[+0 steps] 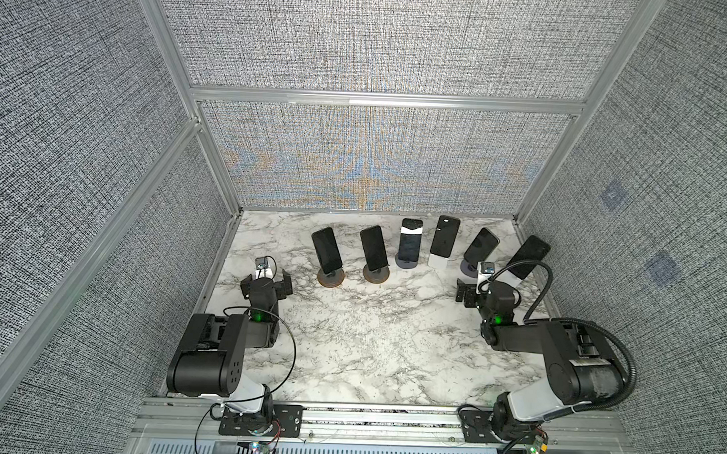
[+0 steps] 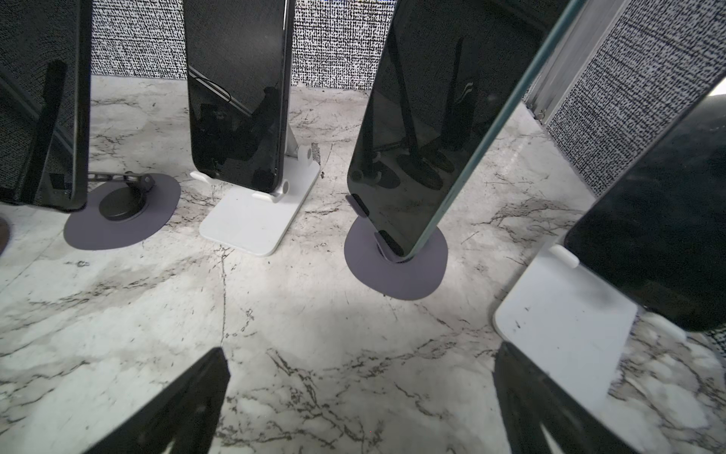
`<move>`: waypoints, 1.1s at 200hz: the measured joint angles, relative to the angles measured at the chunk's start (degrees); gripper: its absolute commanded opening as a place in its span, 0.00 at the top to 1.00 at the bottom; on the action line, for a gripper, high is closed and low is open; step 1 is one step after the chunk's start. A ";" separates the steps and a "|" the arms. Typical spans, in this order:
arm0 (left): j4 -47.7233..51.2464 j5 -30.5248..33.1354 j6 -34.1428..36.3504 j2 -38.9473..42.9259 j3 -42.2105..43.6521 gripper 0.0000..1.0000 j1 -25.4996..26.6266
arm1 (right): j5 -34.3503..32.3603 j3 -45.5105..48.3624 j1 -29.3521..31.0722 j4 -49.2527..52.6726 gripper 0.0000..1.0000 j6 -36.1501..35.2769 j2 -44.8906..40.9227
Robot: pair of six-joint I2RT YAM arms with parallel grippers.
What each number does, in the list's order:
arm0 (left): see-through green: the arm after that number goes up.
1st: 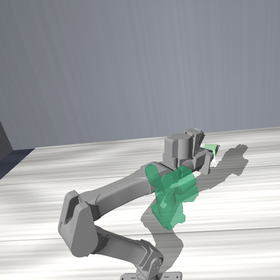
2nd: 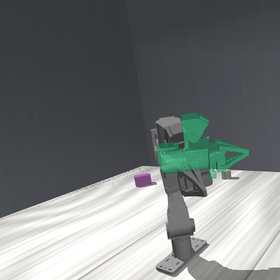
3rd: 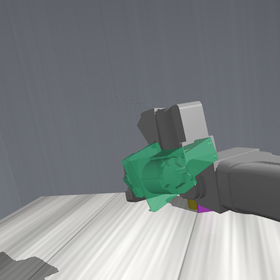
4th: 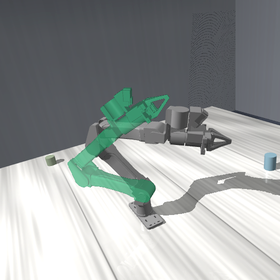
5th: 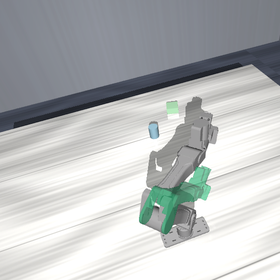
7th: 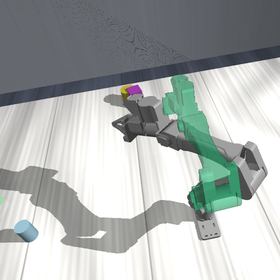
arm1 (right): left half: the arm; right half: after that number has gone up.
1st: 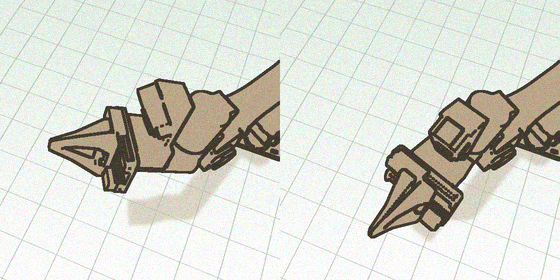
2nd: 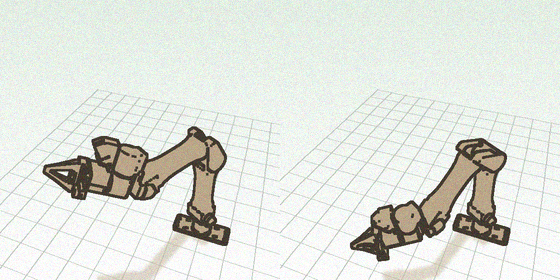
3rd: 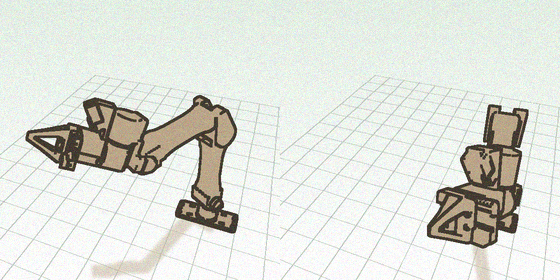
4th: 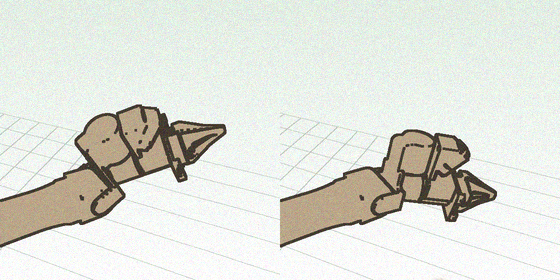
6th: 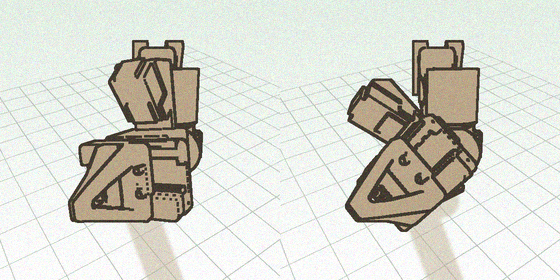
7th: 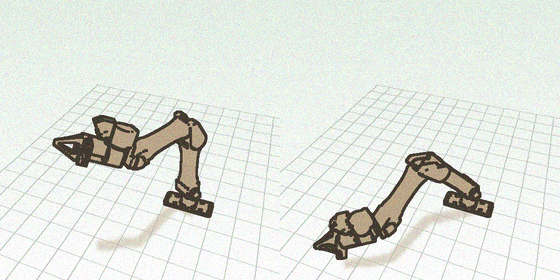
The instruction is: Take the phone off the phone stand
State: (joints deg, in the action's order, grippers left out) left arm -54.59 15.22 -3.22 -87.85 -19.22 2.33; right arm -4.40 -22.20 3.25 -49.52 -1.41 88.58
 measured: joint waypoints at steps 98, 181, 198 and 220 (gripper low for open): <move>0.00 0.00 0.02 0.00 -0.04 0.02 0.00 | 0.35 0.00 -0.31 0.00 0.01 0.00 0.00; 5.11 -0.17 0.24 7.89 0.15 0.01 0.00 | -0.17 -1.22 -0.63 6.10 0.01 0.79 -5.27; 13.40 1.09 0.22 18.84 -3.10 0.01 0.00 | -1.14 -5.01 -0.63 13.27 0.01 1.79 -12.57; 25.59 1.22 0.09 28.22 -11.67 0.01 0.00 | -2.16 -12.35 -0.15 27.89 0.01 3.63 -20.63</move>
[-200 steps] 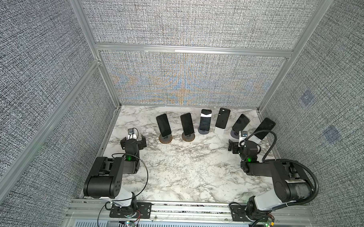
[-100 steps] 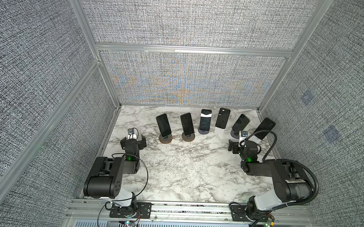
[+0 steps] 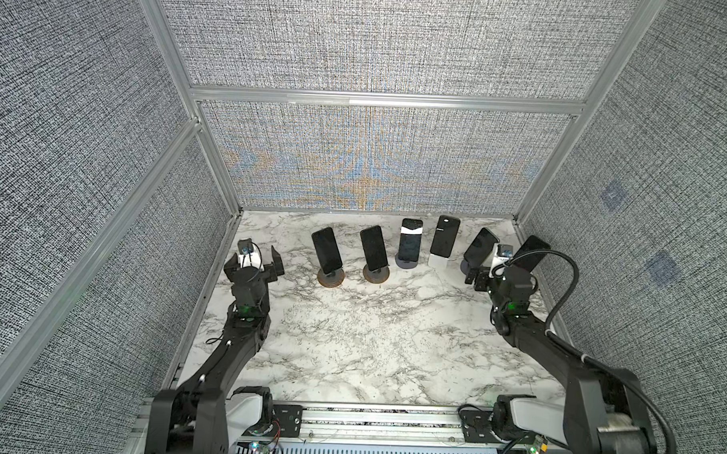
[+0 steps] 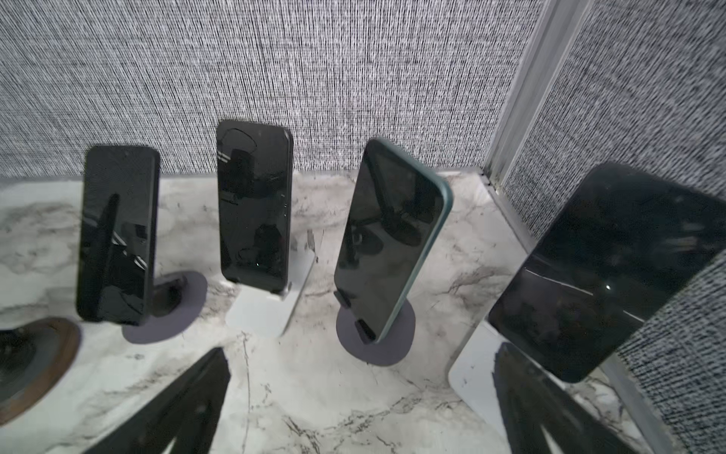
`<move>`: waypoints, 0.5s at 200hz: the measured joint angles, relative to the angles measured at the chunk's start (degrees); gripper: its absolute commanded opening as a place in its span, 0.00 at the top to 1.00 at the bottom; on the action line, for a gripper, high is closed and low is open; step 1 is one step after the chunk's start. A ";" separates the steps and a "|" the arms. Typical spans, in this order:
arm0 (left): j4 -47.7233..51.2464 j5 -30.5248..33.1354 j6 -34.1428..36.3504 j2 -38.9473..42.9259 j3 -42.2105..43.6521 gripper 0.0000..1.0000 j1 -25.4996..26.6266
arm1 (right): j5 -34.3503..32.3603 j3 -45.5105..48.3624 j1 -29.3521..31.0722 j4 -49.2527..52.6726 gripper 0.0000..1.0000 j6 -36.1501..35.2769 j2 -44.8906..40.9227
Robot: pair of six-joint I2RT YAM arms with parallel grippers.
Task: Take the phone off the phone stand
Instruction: 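Reach both grippers forward toward the row of phones on stands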
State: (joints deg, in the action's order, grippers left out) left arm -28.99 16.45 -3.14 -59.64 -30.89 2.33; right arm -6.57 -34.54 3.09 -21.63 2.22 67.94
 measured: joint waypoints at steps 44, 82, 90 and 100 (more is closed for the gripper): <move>29.05 -7.65 -1.05 -2.71 -23.50 0.01 0.00 | -3.34 -17.75 2.69 31.58 0.01 2.64 -7.10; 51.82 -20.74 2.95 -14.97 -42.93 0.01 0.00 | 1.95 -31.69 2.84 52.83 0.01 4.81 -6.03; 54.88 -23.43 3.89 -16.94 -45.42 0.01 0.00 | 3.74 -33.70 2.89 56.33 0.01 4.98 -5.62; 58.14 -26.84 5.33 -19.17 -47.87 0.01 0.00 | 6.01 -35.78 2.89 60.33 0.01 5.38 -5.31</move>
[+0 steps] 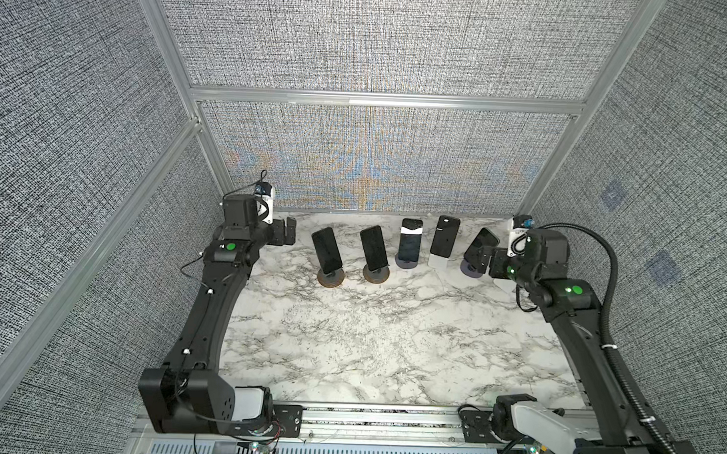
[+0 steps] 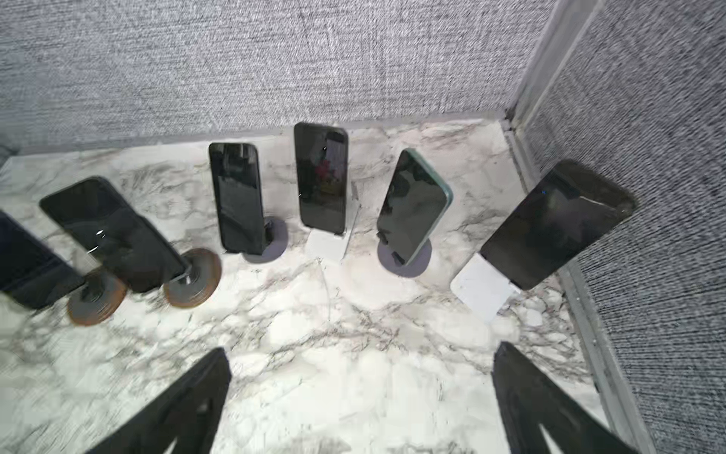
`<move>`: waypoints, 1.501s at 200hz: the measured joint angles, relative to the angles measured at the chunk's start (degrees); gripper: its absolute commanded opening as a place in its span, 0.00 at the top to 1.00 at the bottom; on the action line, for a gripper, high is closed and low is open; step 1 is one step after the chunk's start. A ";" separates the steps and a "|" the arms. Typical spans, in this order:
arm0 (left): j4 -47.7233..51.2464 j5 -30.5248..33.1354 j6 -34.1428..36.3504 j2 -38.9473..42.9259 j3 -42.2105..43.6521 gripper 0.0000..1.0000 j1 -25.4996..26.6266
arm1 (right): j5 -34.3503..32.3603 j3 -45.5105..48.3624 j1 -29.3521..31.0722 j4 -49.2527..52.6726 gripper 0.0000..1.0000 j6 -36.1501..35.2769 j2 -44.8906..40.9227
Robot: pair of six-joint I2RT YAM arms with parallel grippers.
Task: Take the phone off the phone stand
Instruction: 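Reach both grippers forward toward the row of phones on stands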
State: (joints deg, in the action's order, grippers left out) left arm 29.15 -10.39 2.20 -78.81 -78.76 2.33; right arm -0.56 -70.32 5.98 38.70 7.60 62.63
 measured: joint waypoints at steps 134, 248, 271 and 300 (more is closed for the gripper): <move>18.84 -31.82 4.72 -32.02 -27.23 0.22 -0.28 | 11.74 -4.26 0.63 17.81 0.01 -3.39 2.80; 10.25 -32.61 1.03 -32.22 -17.44 0.68 -0.33 | 11.89 -5.05 0.68 17.14 0.01 -3.89 6.80; 9.88 -31.76 0.48 -32.83 -17.55 0.78 -0.35 | 11.80 -5.05 0.72 17.14 0.01 -3.87 6.80; 9.70 -31.78 0.09 -32.92 -17.81 0.91 -0.44 | 11.17 -4.72 0.85 17.16 0.01 -3.74 6.71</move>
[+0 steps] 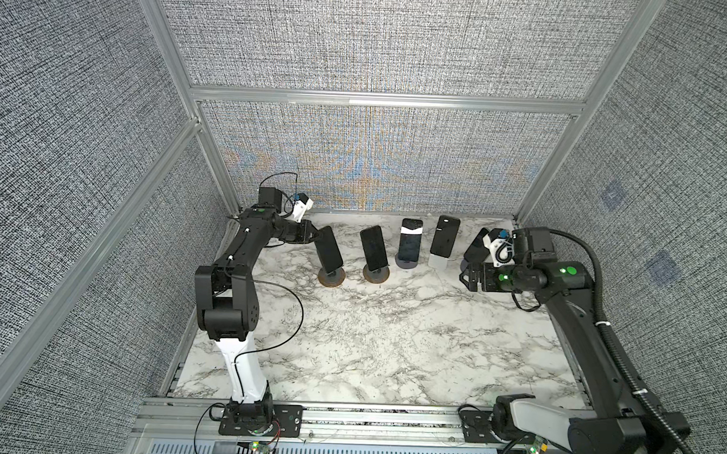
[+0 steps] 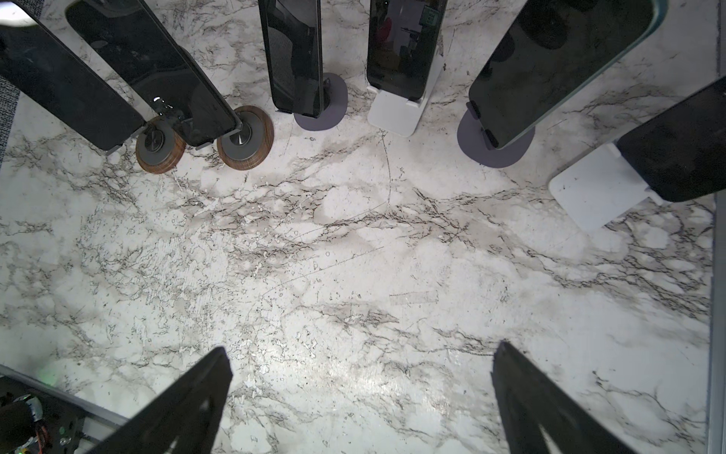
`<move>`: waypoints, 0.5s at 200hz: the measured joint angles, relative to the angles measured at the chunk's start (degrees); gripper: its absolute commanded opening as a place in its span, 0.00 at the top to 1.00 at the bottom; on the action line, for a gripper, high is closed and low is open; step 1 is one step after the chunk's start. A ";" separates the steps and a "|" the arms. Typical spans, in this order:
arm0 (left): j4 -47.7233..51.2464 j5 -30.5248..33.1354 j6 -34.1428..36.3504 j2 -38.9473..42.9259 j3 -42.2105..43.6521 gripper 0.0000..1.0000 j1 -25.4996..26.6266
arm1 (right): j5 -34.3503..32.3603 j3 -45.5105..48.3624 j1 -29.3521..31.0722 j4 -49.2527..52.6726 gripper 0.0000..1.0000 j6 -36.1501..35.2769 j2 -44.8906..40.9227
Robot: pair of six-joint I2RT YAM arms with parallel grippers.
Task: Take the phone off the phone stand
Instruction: 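Reach both grippers forward toward the row of phones on stands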
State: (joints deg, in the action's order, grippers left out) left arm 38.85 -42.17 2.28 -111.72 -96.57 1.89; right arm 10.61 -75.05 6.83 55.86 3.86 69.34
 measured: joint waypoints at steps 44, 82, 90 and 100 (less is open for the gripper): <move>1.18 0.76 -0.70 0.52 -1.46 0.98 0.11 | -0.33 0.13 0.26 0.24 0.01 0.04 -0.28; 3.98 2.40 0.04 3.85 -5.35 1.00 0.04 | 1.46 0.48 0.57 -0.46 0.01 0.15 -1.77; 4.92 2.64 0.35 4.98 -6.51 1.00 0.04 | 2.51 0.85 0.74 -0.87 0.02 0.26 -2.27; 6.08 2.75 0.46 6.36 -7.87 1.00 0.04 | 4.15 1.33 1.16 -1.51 0.03 0.28 -2.86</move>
State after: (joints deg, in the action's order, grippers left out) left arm 44.93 -39.42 2.74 -105.36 -104.44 1.93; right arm 14.76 -73.71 7.99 54.35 4.14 66.48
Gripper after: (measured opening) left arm 0.094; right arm 0.982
